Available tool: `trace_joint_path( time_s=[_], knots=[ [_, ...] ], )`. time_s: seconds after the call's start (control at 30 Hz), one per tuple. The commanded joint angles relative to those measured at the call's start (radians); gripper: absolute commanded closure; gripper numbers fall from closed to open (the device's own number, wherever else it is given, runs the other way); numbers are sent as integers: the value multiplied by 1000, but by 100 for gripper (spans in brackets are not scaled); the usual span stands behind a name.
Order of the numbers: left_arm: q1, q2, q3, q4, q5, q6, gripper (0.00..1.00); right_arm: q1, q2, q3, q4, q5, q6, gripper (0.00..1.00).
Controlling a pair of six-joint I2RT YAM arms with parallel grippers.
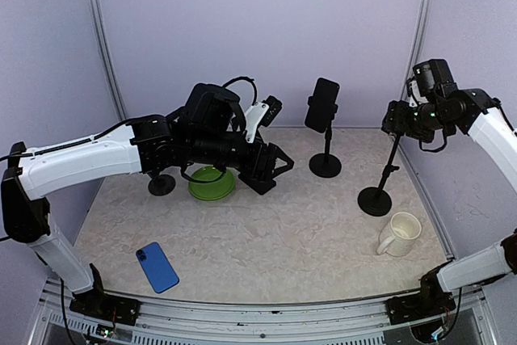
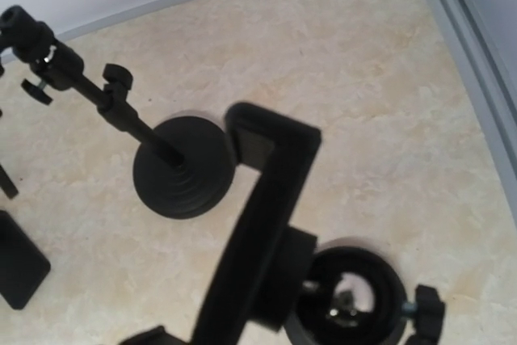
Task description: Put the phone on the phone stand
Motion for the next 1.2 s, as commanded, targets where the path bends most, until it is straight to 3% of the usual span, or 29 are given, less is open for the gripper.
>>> trace_joint_path(
  time_s=[0.0,0.37,0.7,1.17],
  knots=[
    [-7,12,20,13,14,-3,36,-14,37,8,46,-18,9,23],
    [-6,16,20,14,7,4,36,-14,53,30,46,-20,3,30],
    [-7,35,35,12,16,15,36,-14,6,49,-18,6,-36,54],
    [-7,49,52,5,20,20,36,-16,-29,12,-5,-26,-51,76]
  ],
)
